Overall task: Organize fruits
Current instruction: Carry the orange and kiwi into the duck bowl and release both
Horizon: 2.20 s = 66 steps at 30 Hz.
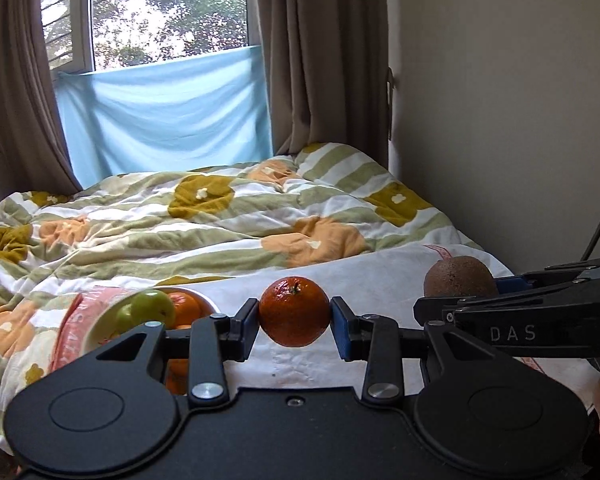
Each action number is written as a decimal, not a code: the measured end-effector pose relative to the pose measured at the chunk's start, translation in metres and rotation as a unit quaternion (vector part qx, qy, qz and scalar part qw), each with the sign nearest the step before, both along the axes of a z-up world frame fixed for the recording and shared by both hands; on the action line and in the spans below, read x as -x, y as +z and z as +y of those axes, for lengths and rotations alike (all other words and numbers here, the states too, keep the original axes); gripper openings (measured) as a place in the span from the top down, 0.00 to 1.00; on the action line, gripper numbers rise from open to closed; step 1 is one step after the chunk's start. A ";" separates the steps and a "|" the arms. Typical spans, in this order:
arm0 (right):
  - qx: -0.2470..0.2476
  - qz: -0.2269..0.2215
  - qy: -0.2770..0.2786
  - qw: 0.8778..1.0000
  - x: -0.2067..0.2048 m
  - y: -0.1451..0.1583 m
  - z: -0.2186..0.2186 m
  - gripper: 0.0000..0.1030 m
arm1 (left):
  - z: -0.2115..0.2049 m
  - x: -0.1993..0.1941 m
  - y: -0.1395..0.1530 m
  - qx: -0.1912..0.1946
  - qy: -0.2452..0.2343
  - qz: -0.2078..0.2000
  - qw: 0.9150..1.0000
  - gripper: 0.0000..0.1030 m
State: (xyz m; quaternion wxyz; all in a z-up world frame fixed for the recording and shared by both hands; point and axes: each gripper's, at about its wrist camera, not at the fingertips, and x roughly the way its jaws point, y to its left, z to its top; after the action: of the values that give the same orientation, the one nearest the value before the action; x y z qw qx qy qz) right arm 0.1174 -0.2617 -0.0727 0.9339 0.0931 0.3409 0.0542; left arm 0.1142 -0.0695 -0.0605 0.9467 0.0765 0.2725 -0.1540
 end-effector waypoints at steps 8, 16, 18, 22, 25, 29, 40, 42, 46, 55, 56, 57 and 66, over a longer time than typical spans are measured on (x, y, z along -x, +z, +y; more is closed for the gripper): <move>-0.009 -0.004 0.049 0.999 -0.043 0.012 0.072 0.35 | 0.071 -0.032 0.007 -0.009 0.059 0.005 0.998 0.59; -0.009 0.012 0.074 0.997 -0.090 0.006 0.140 0.35 | 0.133 -0.080 -0.004 -0.019 0.083 0.030 0.996 0.59; -0.007 0.018 0.075 0.997 -0.101 0.001 0.154 0.35 | 0.148 -0.094 -0.011 -0.019 0.081 0.040 0.996 0.59; 0.001 0.031 0.069 0.997 -0.120 -0.015 0.180 0.35 | 0.168 -0.122 -0.029 -0.022 0.066 0.060 0.996 0.59; 0.002 0.046 0.061 0.997 -0.131 -0.029 0.192 0.35 | 0.178 -0.142 -0.045 -0.025 0.052 0.073 0.996 0.59; 0.005 0.064 0.050 0.997 -0.139 -0.046 0.204 0.35 | 0.184 -0.166 -0.065 -0.026 0.031 0.090 0.995 0.59; 0.014 0.087 0.041 0.995 -0.136 -0.065 0.231 0.35 | 0.189 -0.206 -0.096 -0.034 -0.008 0.109 0.993 0.59; 0.016 0.089 0.043 0.995 -0.137 -0.067 0.234 0.35 | 0.191 -0.209 -0.098 -0.034 -0.010 0.109 0.993 0.58; 0.017 0.092 0.046 0.995 -0.139 -0.069 0.239 0.35 | 0.198 -0.209 -0.095 -0.023 0.001 0.101 0.995 0.09; 0.027 0.082 0.075 0.993 -0.136 -0.065 0.247 0.35 | 0.219 -0.190 -0.069 -0.011 0.036 0.085 0.996 0.00; 0.031 0.078 0.084 0.993 -0.136 -0.063 0.250 0.35 | 0.222 -0.187 -0.065 -0.011 0.042 0.084 0.996 0.00; 0.036 0.071 0.095 0.992 -0.134 -0.062 0.255 0.35 | 0.225 -0.182 -0.061 -0.011 0.048 0.079 0.996 0.00; 0.083 0.043 0.169 0.981 -0.137 -0.080 0.294 0.35 | 0.257 -0.160 -0.053 -0.008 0.111 0.082 0.990 0.00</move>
State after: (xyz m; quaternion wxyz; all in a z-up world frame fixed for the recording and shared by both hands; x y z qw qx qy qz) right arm 0.2542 0.0321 -0.1527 0.9002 -0.0413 0.3950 0.1786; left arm 0.2738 0.1872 -0.1133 0.9316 0.0401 0.3576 -0.0518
